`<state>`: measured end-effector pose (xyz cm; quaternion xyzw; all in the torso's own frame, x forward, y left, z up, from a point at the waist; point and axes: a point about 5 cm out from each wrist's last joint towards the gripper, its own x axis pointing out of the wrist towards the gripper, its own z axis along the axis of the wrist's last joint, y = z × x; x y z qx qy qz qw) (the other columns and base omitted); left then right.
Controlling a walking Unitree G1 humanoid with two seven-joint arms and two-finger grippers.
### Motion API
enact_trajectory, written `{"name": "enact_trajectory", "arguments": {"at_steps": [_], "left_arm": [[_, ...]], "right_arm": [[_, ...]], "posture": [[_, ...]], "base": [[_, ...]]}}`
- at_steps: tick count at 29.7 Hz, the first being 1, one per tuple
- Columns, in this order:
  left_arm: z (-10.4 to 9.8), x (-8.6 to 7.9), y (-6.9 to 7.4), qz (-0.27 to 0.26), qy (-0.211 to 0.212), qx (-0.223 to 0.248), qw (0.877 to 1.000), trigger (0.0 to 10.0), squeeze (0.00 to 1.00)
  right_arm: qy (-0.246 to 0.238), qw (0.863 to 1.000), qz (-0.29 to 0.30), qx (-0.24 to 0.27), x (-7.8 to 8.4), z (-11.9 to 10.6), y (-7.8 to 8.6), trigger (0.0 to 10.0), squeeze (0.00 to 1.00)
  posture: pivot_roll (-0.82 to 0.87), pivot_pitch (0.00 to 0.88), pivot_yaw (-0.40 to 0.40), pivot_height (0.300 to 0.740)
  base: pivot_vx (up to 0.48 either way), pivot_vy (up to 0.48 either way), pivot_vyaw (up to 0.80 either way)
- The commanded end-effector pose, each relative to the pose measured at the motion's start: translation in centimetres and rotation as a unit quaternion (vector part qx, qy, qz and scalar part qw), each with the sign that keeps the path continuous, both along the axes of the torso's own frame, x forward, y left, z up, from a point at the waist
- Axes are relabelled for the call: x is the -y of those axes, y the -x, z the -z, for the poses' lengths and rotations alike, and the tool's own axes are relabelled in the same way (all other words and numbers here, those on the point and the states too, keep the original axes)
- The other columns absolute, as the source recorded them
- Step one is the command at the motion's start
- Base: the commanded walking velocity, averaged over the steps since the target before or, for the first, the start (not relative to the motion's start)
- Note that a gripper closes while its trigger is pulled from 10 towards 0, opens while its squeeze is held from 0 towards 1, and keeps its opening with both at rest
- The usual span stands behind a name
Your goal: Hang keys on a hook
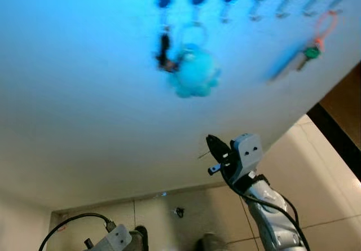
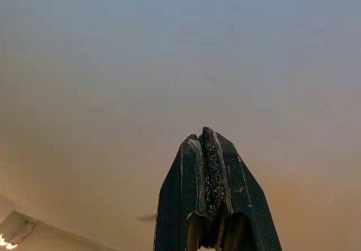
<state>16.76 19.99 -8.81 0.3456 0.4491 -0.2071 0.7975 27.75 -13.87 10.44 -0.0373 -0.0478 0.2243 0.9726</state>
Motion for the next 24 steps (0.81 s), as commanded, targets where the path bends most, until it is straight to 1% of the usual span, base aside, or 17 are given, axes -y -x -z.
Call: {"name": "enact_trajectory", "arguments": {"at_steps": [1, 6, 8, 11, 12, 15, 16, 17, 18, 19, 20, 21, 22, 23, 24], "left_arm": [[0.3, 0.0, 0.7, 0.0, 0.0, -0.011, 1.0, 10.0, 0.0], [0.3, -0.1, 0.8, 0.0, -0.001, -0.011, 1.0, 10.0, 0.0], [0.4, -0.1, 0.8, -0.004, 0.0, -0.012, 1.0, 10.0, 0.0], [0.4, -0.2, 1.0, -0.028, 0.01, -0.013, 0.999, 10.0, 0.0], [0.4, -0.2, 1.0, -0.028, 0.01, -0.013, 0.999, 10.0, 0.0], [0.4, -0.3, 1.0, -0.042, 0.018, -0.012, 0.999, 10.0, 0.0], [0.4, -0.3, 1.0, -0.042, 0.018, -0.012, 0.999, 10.0, 0.0], [0.3, -0.4, 0.9, -0.06, 0.027, -0.008, 0.998, 10.0, 0.0], [0.3, -0.4, 0.9, -0.06, 0.027, -0.008, 0.998, 10.0, 0.0], [0.2, -0.4, 0.7, -0.077, 0.036, 0.0, 0.996, 10.0, 0.0], [-0.1, -1.1, 0.4, -0.093, 0.046, 0.013, 0.995, 10.0, 0.0], [-0.3, -1.7, 0.2, -0.102, 0.052, 0.023, 0.993, 10.0, 0.0], [-0.7, -2.1, -0.2, -0.113, 0.063, 0.04, 0.991, 10.0, 0.0], [-0.7, -2.1, -0.2, -0.113, 0.063, 0.04, 0.991, 10.0, 0.0], [-1.1, -2.4, -0.7, -0.123, 0.076, 0.056, 0.988, 10.0, 0.0]], "right_arm": [[-0.002, 1.0, 0.006, -0.006, 0.3, 0.3, 0.1, 10.0, 0.0], [-0.003, 1.0, 0.006, -0.005, 0.3, 0.3, 0.1, 10.0, 0.0], [-0.003, 1.0, 0.005, -0.004, 0.3, 0.3, 0.1, 10.0, 0.0], [-0.008, 1.0, -0.003, 0.002, 0.1, -0.2, 0.1, 10.0, 0.0], [-0.008, 1.0, -0.003, 0.002, 0.1, -0.2, 0.1, 10.0, 0.0], [-0.019, 1.0, -0.019, 0.014, -0.4, -1.1, 0.1, 10.0, 0.0], [-0.019, 1.0, -0.019, 0.014, -0.4, -1.1, 0.1, 10.0, 0.0], [-0.023, 0.999, -0.034, 0.033, -0.9, -2.2, 0.1, 10.0, 0.0], [-0.023, 0.999, -0.034, 0.033, -0.9, -2.2, 0.1, 10.0, 0.0], [-0.03, 0.997, -0.046, 0.055, -1.4, -3.5, 0.0, 10.0, 0.0], [-0.038, 0.995, -0.057, 0.078, -1.7, -5.0, -0.1, 10.0, 0.0], [-0.043, 0.993, -0.063, 0.094, -1.9, -6.0, -0.1, 10.0, 0.0], [-0.052, 0.99, -0.076, 0.107, -2.2, -7.0, 0.0, 10.0, 0.0], [-0.052, 0.99, -0.076, 0.107, -2.2, -7.0, 0.0, 10.0, 0.0], [-0.057, 0.987, -0.09, 0.118, -2.4, -7.9, 0.1, 10.0, 0.0]], "posture": [[-0.15, 0.156, 0.065, 0.74], [-0.15, 0.158, 0.066, 0.74], [-0.15, 0.158, 0.066, 0.74], [-0.15, 0.16, 0.067, 0.74], [-0.15, 0.16, 0.067, 0.74], [-0.15, 0.163, 0.072, 0.74], [-0.15, 0.163, 0.072, 0.74], [-0.16, 0.163, 0.073, 0.74], [-0.16, 0.163, 0.073, 0.74], [-0.16, 0.164, 0.073, 0.74], [-0.16, 0.163, 0.072, 0.74], [-0.16, 0.163, 0.072, 0.74], [-0.15, 0.164, 0.07, 0.74], [-0.15, 0.164, 0.07, 0.74], [-0.15, 0.163, 0.068, 0.74]], "base": [[0.0, -0.307, 0.0], [0.0, -0.305, 0.0], [0.0, 0.0, 0.0], [0.0, 0.0, 0.0], [0.0, 0.0, 0.0], [0.0, 0.0, 0.0], [0.0, 0.0, 0.0], [0.0, 0.0, 0.0], [0.0, 0.0, 0.0], [0.0, 0.0, 0.0], [0.0, 0.0, 0.0], [0.0, 0.0, 0.0], [0.0, 0.0, 0.0], [0.0, 0.0, 0.0], [0.0, 0.0, 0.0]]}}
